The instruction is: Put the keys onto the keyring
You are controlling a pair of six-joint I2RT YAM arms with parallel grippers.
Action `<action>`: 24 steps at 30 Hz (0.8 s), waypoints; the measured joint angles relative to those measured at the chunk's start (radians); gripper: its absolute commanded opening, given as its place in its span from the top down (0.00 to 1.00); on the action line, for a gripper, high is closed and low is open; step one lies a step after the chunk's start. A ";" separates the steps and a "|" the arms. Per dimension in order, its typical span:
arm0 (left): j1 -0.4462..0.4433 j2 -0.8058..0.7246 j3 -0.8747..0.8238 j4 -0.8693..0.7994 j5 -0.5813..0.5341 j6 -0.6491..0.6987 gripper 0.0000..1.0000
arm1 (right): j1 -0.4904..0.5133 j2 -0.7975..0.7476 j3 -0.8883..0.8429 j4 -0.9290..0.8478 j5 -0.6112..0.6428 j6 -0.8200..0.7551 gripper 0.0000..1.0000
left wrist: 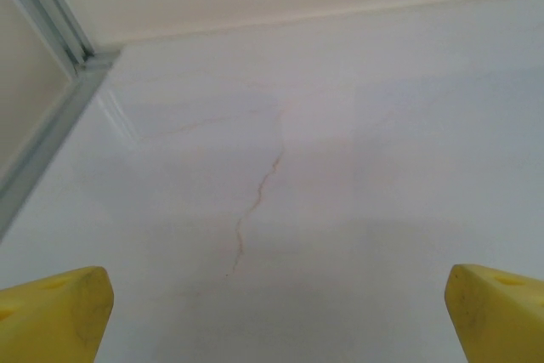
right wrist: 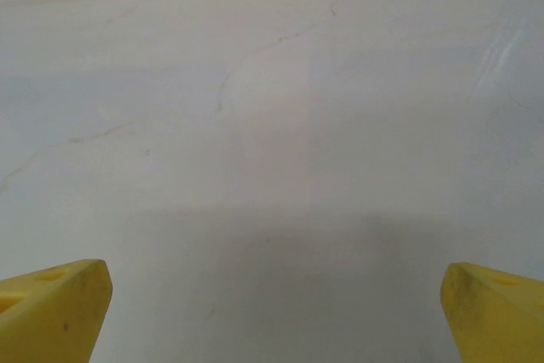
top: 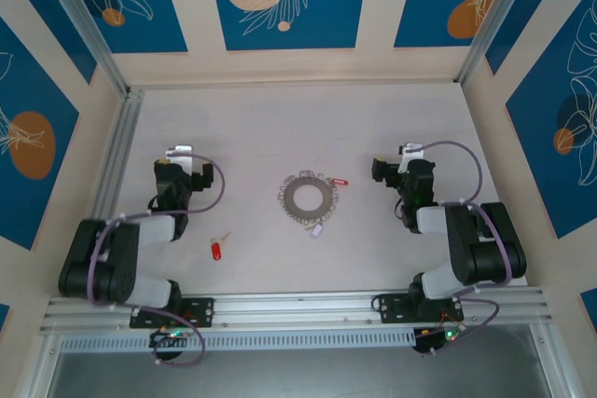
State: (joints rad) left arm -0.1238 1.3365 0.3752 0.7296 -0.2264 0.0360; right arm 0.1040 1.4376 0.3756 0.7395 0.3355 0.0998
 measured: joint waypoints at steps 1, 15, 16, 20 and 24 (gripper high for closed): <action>-0.015 -0.056 0.006 -0.040 -0.014 -0.003 0.00 | 0.024 -0.038 0.007 -0.038 0.011 -0.016 0.01; -0.184 -0.231 0.419 -0.862 0.213 -0.321 0.00 | 0.290 -0.249 0.360 -0.752 -0.065 0.135 0.01; -0.214 -0.216 0.426 -0.894 0.245 -0.331 0.00 | 0.317 -0.246 0.363 -0.792 -0.089 0.140 0.01; -0.332 -0.159 0.449 -0.992 0.333 -0.355 0.00 | 0.385 -0.174 0.409 -0.912 -0.200 0.146 0.07; -0.346 -0.155 0.444 -1.006 0.387 -0.388 0.00 | 0.417 -0.020 0.543 -1.012 -0.239 0.121 0.25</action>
State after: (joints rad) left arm -0.4698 1.1816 0.8188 -0.2760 0.1608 -0.3519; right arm 0.5213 1.4178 0.9188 -0.2722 0.0963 0.2207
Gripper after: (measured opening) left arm 0.998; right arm 0.819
